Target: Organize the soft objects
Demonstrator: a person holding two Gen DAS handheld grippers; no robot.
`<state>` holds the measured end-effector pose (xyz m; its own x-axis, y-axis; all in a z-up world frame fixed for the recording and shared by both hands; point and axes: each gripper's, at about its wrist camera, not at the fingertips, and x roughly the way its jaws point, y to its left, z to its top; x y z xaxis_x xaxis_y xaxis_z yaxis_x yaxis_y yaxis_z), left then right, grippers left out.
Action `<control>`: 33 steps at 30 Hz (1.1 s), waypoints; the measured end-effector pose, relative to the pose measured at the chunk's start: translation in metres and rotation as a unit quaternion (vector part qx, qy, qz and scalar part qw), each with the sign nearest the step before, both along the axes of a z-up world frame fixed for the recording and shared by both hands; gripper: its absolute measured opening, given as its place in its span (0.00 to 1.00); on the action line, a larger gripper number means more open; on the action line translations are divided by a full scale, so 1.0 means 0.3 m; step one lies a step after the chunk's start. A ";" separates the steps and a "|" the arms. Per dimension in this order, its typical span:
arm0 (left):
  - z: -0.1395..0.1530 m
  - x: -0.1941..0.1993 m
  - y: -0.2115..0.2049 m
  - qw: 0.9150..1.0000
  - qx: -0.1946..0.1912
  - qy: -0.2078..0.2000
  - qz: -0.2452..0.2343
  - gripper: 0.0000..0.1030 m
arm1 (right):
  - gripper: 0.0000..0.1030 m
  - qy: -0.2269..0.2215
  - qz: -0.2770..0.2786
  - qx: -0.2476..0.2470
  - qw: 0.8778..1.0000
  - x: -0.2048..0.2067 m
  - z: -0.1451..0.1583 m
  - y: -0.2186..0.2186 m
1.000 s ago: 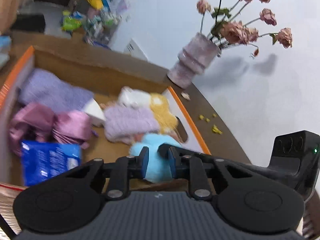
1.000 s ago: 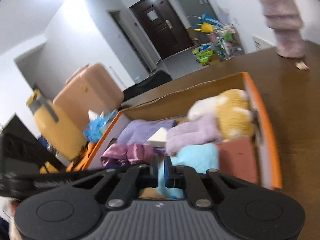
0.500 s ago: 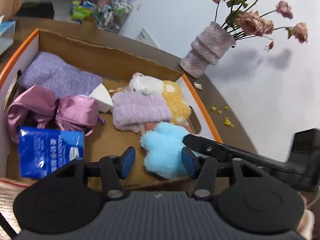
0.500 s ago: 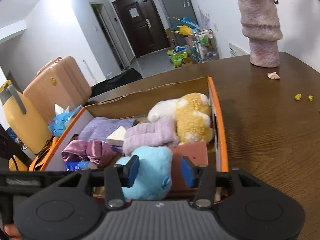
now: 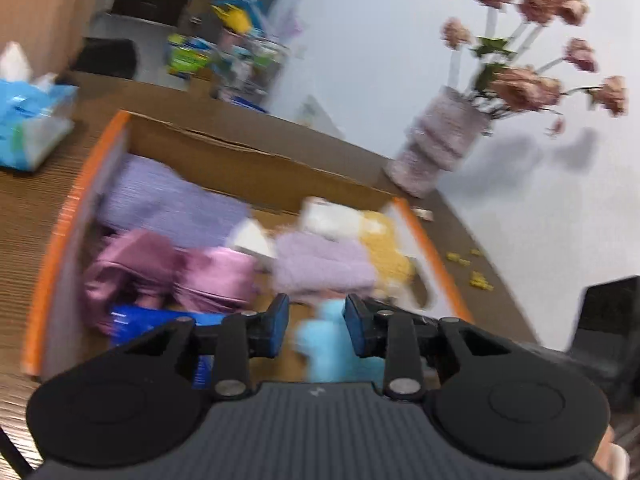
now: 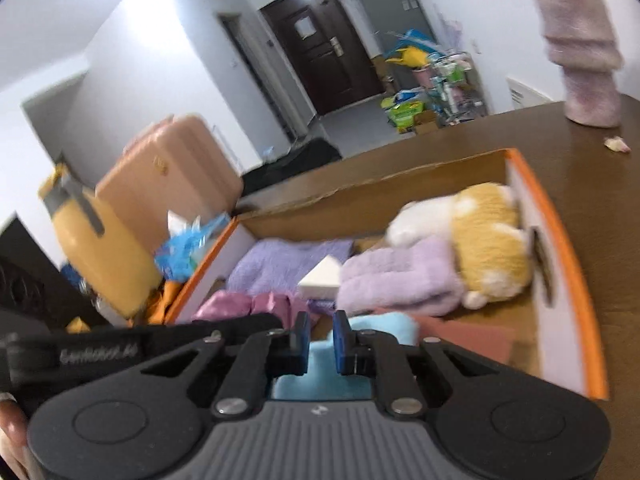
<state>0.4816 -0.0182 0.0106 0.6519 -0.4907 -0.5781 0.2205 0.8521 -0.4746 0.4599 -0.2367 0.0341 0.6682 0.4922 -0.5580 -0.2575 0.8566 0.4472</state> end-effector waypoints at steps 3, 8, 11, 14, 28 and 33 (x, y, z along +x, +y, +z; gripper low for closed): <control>-0.012 -0.009 0.016 0.999 0.031 0.006 0.014 0.34 | 0.15 -0.014 -0.007 -0.008 1.000 -0.018 0.010 0.009; 0.040 -0.176 0.022 0.997 0.064 -0.041 -0.018 0.67 | 0.47 -0.056 -0.002 -0.056 0.997 -0.183 0.089 -0.120; 0.043 -0.333 -0.020 0.992 0.089 -0.084 -0.033 0.79 | 0.57 -0.061 0.004 -0.096 0.994 -0.330 0.071 -0.210; 0.011 -0.438 -0.094 0.991 0.073 -0.098 -0.063 0.82 | 0.59 -0.049 -0.012 -0.094 0.994 -0.477 0.007 -0.285; -0.112 -0.653 -0.122 0.996 -0.032 -0.043 -0.076 0.66 | 0.20 -0.088 -0.001 -0.024 0.996 -0.782 -0.130 -0.181; -0.082 -0.785 -0.034 0.997 -0.026 -0.052 -0.040 0.68 | 0.21 -0.206 0.077 -0.200 0.955 -0.975 -0.136 0.140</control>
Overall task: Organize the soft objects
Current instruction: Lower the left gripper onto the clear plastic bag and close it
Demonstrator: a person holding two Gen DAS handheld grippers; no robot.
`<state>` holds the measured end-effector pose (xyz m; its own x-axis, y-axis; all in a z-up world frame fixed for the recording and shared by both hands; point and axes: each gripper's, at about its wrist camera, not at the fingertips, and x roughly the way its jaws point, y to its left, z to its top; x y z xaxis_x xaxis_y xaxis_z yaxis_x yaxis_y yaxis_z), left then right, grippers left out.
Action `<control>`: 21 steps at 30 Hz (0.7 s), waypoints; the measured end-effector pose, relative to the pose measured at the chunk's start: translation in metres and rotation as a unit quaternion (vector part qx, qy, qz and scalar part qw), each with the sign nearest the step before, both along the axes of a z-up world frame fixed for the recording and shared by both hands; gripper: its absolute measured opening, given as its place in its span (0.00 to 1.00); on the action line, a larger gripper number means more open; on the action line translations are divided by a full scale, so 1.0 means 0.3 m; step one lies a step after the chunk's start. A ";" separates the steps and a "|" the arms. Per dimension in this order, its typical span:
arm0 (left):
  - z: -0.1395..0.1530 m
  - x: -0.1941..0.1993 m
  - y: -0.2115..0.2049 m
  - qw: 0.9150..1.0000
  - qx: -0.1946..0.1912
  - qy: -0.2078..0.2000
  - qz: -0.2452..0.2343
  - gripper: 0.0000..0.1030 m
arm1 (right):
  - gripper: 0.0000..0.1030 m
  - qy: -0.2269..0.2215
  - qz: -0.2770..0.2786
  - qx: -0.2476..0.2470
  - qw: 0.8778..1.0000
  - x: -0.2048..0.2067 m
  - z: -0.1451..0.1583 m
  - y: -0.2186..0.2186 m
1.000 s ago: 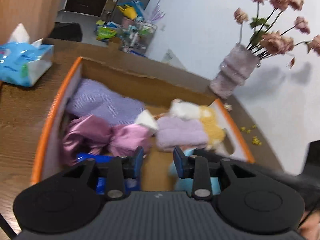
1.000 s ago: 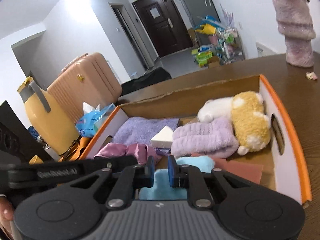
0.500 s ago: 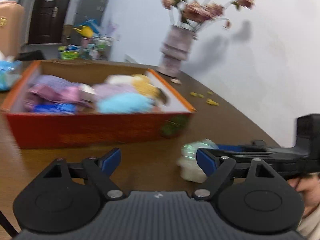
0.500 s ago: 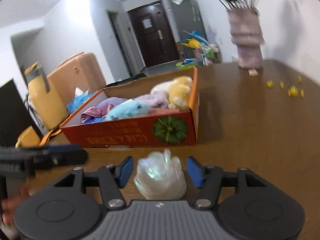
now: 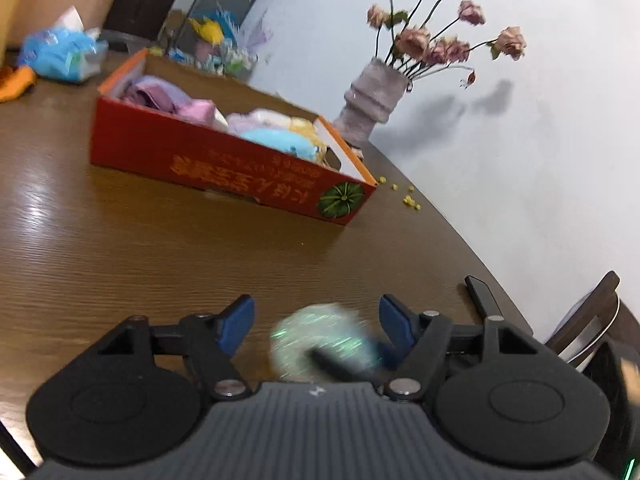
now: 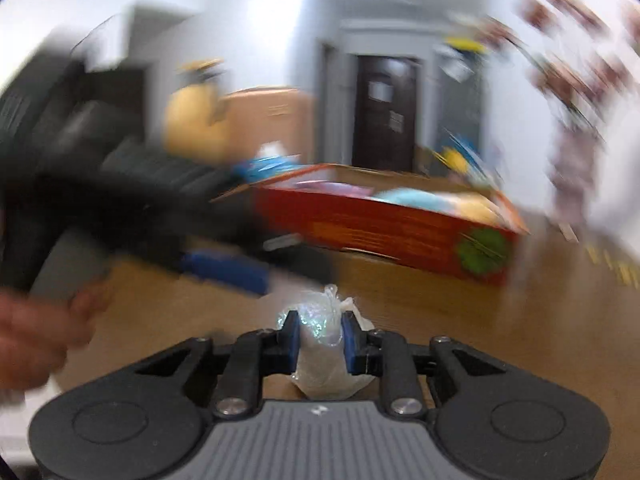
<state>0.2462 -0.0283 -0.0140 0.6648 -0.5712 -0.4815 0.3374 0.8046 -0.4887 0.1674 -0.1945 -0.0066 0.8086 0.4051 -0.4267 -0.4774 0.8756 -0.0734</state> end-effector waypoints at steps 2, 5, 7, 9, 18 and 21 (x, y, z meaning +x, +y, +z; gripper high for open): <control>0.001 -0.026 -0.001 1.000 0.024 -0.006 0.003 0.61 | 0.25 -0.032 0.011 -0.047 0.998 -0.038 -0.020 0.088; -0.034 -0.050 0.043 0.999 0.041 0.012 0.023 0.48 | 0.31 -0.040 0.015 -0.073 0.996 -0.064 -0.038 0.136; -0.055 -0.061 0.081 0.999 0.030 0.028 0.026 0.37 | 0.48 -0.038 0.026 -0.048 0.998 -0.102 -0.042 0.115; -0.073 -0.077 0.103 0.999 0.027 0.030 0.033 0.37 | 0.54 -0.029 0.029 -0.024 0.999 -0.138 -0.038 0.087; -0.048 -0.201 0.170 0.999 0.002 -0.012 0.047 0.47 | 0.54 0.044 -0.036 0.178 0.982 -0.142 0.041 -0.170; -0.030 -0.246 0.200 0.998 -0.001 -0.028 0.054 0.58 | 0.54 0.068 -0.040 0.206 0.975 -0.088 0.035 -0.197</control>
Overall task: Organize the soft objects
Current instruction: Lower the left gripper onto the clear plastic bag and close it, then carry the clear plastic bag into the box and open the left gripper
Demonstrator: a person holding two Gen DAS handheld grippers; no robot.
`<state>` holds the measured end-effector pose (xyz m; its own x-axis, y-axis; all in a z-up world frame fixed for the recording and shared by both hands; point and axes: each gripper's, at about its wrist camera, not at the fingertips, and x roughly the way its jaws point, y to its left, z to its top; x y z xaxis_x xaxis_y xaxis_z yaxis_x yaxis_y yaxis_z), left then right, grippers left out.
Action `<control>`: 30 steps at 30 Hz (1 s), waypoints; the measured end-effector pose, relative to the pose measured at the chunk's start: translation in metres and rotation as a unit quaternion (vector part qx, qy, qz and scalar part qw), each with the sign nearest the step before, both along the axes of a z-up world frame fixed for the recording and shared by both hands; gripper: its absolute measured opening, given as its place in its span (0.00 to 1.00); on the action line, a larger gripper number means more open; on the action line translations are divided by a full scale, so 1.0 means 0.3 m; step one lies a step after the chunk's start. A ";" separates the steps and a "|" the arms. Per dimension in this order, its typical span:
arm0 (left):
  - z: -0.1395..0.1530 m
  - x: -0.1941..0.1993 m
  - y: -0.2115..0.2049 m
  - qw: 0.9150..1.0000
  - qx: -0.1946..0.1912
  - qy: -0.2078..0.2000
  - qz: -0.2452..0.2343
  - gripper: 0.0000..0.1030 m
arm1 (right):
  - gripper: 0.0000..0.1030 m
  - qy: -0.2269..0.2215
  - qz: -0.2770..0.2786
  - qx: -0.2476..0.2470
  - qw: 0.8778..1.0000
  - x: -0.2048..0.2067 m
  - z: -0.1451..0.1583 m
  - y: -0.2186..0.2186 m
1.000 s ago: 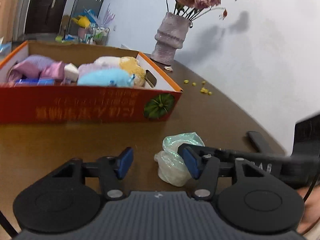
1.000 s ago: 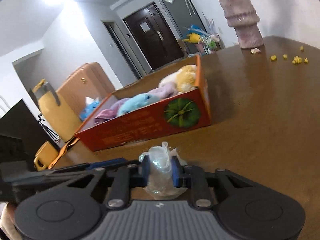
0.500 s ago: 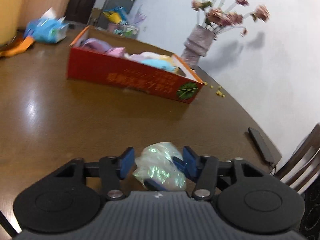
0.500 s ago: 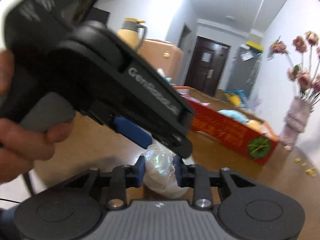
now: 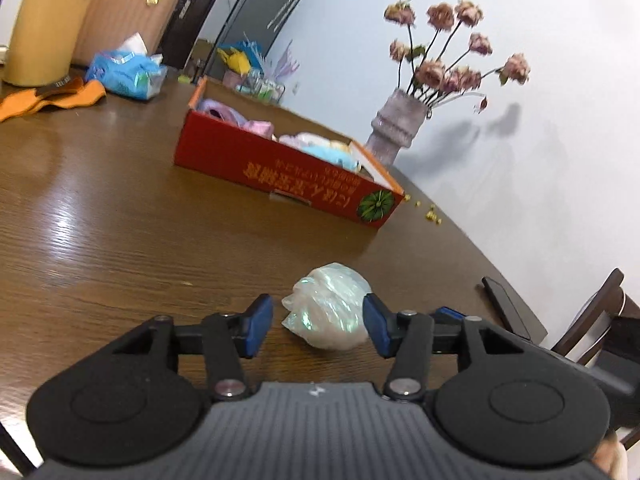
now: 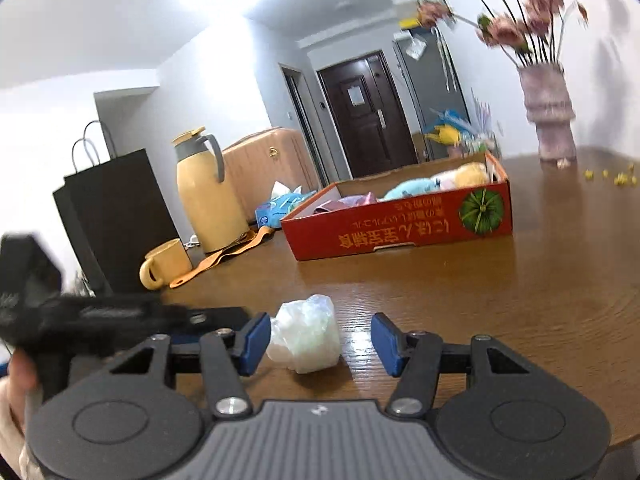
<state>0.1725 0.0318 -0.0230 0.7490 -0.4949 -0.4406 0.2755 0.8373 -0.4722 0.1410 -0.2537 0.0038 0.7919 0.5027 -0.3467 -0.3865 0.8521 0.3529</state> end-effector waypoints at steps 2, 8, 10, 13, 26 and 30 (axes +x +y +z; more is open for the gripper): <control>0.002 -0.019 0.012 1.000 0.003 0.001 0.012 0.73 | 0.54 0.011 -0.002 0.005 1.000 0.042 -0.009 -0.001; -0.008 -0.036 -0.002 1.000 0.005 0.000 0.008 0.74 | 0.54 0.037 0.010 0.032 0.999 0.100 -0.016 0.033; -0.012 -0.013 -0.015 1.000 0.001 0.002 0.009 0.74 | 0.54 0.047 0.015 0.037 0.998 0.133 -0.016 0.039; -0.027 0.021 -0.042 1.000 0.006 0.009 0.010 0.70 | 0.52 0.054 0.015 0.034 0.998 0.174 -0.015 0.052; -0.028 0.139 -0.051 0.998 -0.022 0.010 -0.053 0.10 | 0.05 0.090 0.038 0.055 0.994 0.251 -0.013 0.066; 0.093 0.258 -0.054 0.997 -0.018 -0.031 -0.065 0.10 | 0.05 0.046 0.022 0.059 0.997 0.320 0.101 0.059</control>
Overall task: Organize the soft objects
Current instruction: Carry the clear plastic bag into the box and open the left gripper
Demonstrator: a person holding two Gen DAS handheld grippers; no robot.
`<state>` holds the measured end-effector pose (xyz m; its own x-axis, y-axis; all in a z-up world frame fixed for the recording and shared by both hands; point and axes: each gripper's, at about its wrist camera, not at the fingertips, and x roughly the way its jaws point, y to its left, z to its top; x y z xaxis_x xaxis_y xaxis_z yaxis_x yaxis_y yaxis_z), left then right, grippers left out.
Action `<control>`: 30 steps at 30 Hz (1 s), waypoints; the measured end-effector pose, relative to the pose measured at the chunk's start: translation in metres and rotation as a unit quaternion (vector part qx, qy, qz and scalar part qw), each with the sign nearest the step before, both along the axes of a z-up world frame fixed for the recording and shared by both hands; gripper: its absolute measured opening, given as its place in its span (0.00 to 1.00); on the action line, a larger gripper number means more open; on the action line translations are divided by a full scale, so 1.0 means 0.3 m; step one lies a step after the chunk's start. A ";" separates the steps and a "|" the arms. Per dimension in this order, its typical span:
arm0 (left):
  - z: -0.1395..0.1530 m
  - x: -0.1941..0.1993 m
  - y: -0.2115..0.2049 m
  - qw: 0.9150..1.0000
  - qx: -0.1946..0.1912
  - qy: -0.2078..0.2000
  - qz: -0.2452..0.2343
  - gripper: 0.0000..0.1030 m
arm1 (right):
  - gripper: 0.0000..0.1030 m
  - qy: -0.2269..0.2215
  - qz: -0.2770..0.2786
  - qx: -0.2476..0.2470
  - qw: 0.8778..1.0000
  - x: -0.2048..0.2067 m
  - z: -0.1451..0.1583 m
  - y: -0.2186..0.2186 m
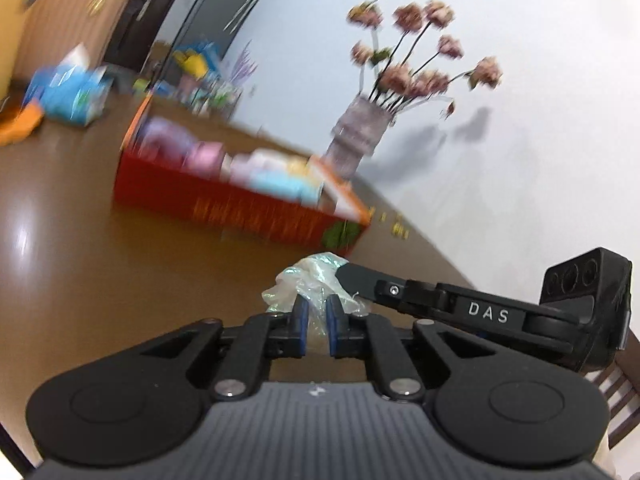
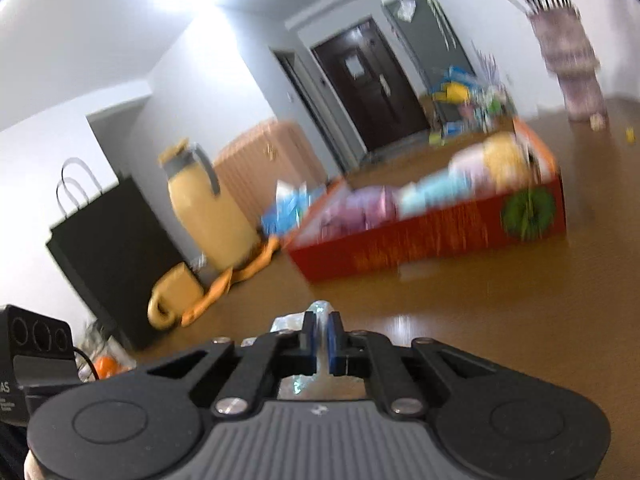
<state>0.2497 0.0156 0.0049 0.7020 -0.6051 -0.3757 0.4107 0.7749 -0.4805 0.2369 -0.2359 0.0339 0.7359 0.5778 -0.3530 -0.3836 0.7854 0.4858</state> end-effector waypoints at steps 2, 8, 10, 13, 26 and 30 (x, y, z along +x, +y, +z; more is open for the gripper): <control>0.071 0.098 -0.007 1.000 0.009 -0.021 0.003 0.10 | 0.05 -0.013 -0.007 -0.003 1.000 0.076 0.061 0.001; 0.190 0.455 -0.052 0.998 0.049 -0.032 0.018 0.10 | 0.04 -0.034 -0.022 -0.036 0.999 0.415 0.192 0.037; 0.177 0.581 -0.074 0.998 0.061 -0.007 0.025 0.10 | 0.04 -0.021 -0.028 -0.046 0.998 0.541 0.190 0.050; 0.105 0.710 -0.103 0.996 0.082 0.035 0.028 0.10 | 0.04 0.015 -0.035 -0.077 0.996 0.708 0.129 0.080; -0.038 0.770 -0.142 0.983 0.168 0.063 0.026 0.42 | 0.24 0.072 -0.046 -0.152 0.985 0.843 -0.046 0.123; 0.043 0.717 -0.123 0.983 0.173 0.044 0.045 0.46 | 0.36 0.065 -0.052 -0.130 0.988 0.793 0.031 0.078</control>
<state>0.4648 -0.0214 0.0177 0.7020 -0.3676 -0.6099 0.3024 0.9293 -0.2121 0.4748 -0.2125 0.0431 0.7253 0.3794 -0.5745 -0.2421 0.9217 0.3030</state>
